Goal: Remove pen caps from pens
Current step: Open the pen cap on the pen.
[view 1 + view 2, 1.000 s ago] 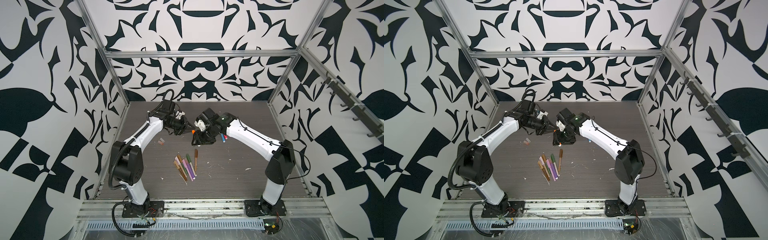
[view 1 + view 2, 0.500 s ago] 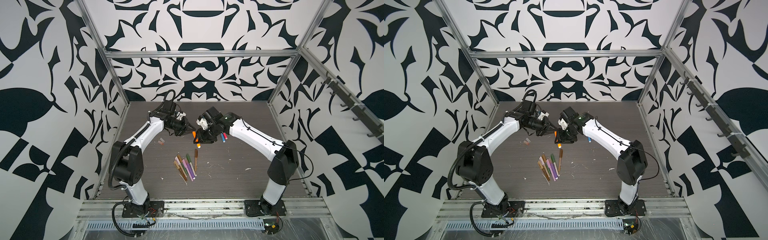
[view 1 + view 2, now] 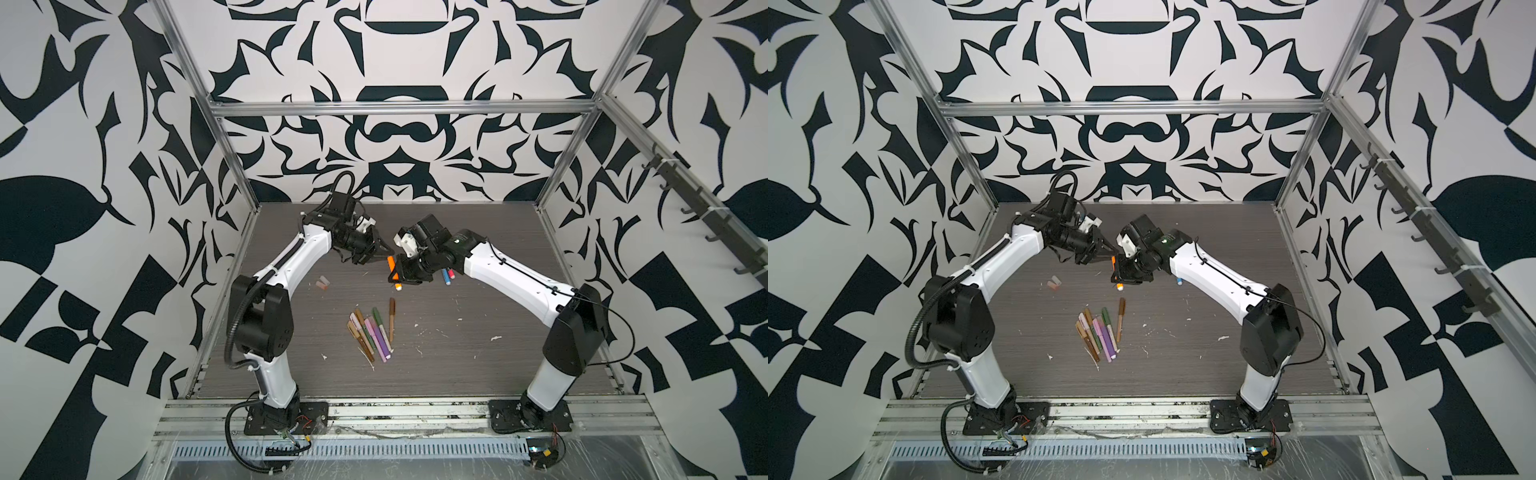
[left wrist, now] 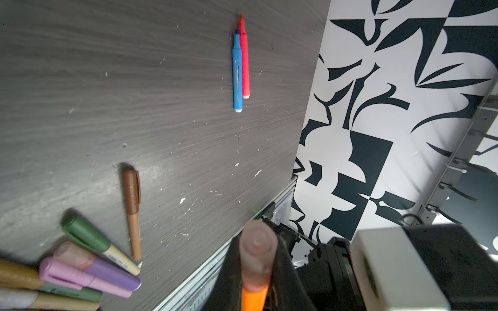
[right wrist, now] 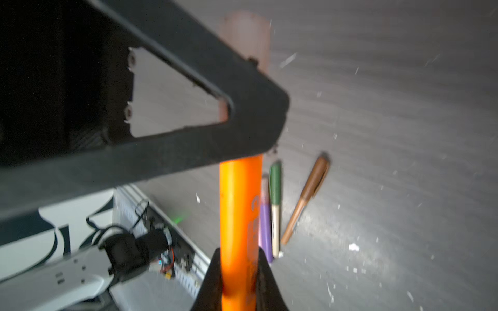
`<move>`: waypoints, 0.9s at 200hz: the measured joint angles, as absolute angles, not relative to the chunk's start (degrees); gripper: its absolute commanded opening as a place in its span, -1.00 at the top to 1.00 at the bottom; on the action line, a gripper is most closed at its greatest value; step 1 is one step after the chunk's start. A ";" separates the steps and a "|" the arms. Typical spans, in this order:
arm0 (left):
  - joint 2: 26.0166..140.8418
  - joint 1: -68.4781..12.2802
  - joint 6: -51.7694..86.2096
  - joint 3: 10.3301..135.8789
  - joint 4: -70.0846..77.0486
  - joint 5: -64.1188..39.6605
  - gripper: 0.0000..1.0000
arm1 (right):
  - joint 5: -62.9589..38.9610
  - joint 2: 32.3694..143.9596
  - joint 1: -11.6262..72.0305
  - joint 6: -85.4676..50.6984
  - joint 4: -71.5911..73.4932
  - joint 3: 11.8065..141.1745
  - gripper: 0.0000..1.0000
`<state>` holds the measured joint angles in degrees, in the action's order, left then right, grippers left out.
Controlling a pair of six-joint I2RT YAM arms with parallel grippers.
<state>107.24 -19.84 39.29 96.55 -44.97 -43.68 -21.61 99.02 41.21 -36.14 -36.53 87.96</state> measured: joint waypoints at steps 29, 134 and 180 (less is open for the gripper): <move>115.46 -17.80 37.50 108.81 -52.84 -44.56 1.00 | -16.69 98.41 41.23 -39.13 -26.06 84.20 1.00; 117.27 -15.11 40.05 108.90 -55.16 -47.00 1.00 | -14.17 96.79 42.76 -42.61 -17.12 78.74 1.00; 122.67 -15.09 40.53 117.93 -59.35 -46.30 1.00 | -11.44 96.27 42.02 -43.48 -12.73 77.12 1.00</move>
